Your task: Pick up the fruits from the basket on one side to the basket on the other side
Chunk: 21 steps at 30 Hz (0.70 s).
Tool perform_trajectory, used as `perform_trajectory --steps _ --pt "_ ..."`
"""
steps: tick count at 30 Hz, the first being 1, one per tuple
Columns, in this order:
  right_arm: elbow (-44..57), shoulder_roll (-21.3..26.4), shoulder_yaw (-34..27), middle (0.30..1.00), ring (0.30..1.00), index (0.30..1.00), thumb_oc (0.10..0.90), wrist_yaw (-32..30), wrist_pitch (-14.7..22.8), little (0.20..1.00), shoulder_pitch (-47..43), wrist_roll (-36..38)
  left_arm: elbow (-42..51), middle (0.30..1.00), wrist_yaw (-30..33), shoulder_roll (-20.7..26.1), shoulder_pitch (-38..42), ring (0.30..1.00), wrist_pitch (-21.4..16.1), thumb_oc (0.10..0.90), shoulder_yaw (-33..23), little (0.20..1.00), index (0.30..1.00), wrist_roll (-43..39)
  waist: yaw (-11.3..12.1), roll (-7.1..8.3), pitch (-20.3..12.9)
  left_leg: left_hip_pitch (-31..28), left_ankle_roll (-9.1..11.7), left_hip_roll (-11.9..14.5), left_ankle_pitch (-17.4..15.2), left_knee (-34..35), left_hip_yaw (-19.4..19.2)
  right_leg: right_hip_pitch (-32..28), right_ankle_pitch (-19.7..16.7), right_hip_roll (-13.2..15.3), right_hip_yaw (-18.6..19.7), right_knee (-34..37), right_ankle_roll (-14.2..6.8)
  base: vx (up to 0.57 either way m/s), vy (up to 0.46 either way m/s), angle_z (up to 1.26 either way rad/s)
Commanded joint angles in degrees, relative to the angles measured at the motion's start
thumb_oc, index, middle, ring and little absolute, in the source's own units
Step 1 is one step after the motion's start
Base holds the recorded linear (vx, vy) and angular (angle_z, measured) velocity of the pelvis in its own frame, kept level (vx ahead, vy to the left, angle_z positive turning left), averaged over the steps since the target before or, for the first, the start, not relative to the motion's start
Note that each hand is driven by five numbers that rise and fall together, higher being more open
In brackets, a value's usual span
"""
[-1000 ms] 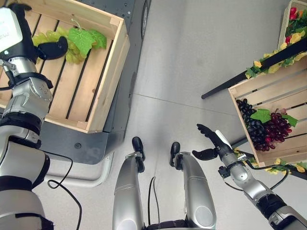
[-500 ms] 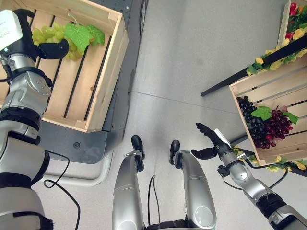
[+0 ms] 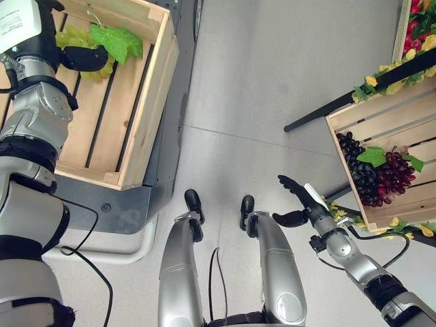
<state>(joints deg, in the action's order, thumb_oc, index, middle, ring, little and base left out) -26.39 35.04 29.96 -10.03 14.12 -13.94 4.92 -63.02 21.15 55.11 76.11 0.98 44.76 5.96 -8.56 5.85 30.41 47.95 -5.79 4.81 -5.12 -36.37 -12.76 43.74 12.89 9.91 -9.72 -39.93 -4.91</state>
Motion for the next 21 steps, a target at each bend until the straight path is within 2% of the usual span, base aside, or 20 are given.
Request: perform_trajectory --steps 1,11,14,18,21 --pt "5.02 2.64 -3.78 0.9 0.9 0.9 0.8 -2.82 2.58 0.9 2.59 -0.96 -1.05 0.9 -0.26 2.63 7.06 0.9 1.6 0.8 0.51 0.9 0.9 -0.15 0.08 -1.2 -0.62 -8.24 0.66 -2.16 -10.47 3.28 -3.05 -0.68 -9.36 -2.27 0.75 8.17 -0.47 0.0 0.0 0.0" --pt "5.0 2.94 -4.5 0.9 0.9 0.9 0.8 -3.87 2.45 0.9 3.62 -1.12 -4.9 0.9 -6.28 2.15 5.88 0.9 5.28 0.8 -0.47 0.9 0.9 -4.27 -0.45 -0.5 -0.62 -5.91 1.11 -2.11 -9.67 3.85 -3.19 0.87 -10.45 -2.5 0.56 10.7 -0.57 0.0 0.0 0.0" --pt "4.73 3.12 -4.29 0.9 0.9 0.9 0.8 -4.76 3.07 0.9 3.24 -0.9 -7.62 0.9 -9.47 1.79 6.47 0.9 7.34 0.8 -0.31 0.9 0.9 -3.85 -0.61 -0.12 -0.62 -5.03 1.32 -1.76 -9.52 3.67 -3.4 1.47 -10.6 -2.49 0.24 10.94 -0.59 0.0 0.0 0.0" --pt "5.13 3.38 -4.31 0.9 0.9 0.9 0.8 -5.0 3.26 0.9 2.47 -0.54 -11.03 0.9 -10.34 1.78 6.17 0.9 11.49 0.8 -0.45 0.9 0.9 -1.66 -0.63 0.3 -0.62 -4.27 1.38 -1.59 -9.45 3.35 -3.17 2.13 -10.46 -2.54 0.11 10.33 -0.46 0.0 0.0 0.0" --pt "4.72 3.42 -4.02 0.9 0.9 0.9 0.8 -5.19 3.52 0.9 1.87 -0.41 -13.55 0.9 -12.81 2.12 5.75 0.9 12.78 0.8 -0.05 0.9 0.9 -0.8 -0.54 0.49 -0.62 -4.18 1.41 -1.47 -9.35 3.42 -3.13 2.13 -10.21 -2.64 -0.17 9.95 -0.22 0.0 0.0 0.0"
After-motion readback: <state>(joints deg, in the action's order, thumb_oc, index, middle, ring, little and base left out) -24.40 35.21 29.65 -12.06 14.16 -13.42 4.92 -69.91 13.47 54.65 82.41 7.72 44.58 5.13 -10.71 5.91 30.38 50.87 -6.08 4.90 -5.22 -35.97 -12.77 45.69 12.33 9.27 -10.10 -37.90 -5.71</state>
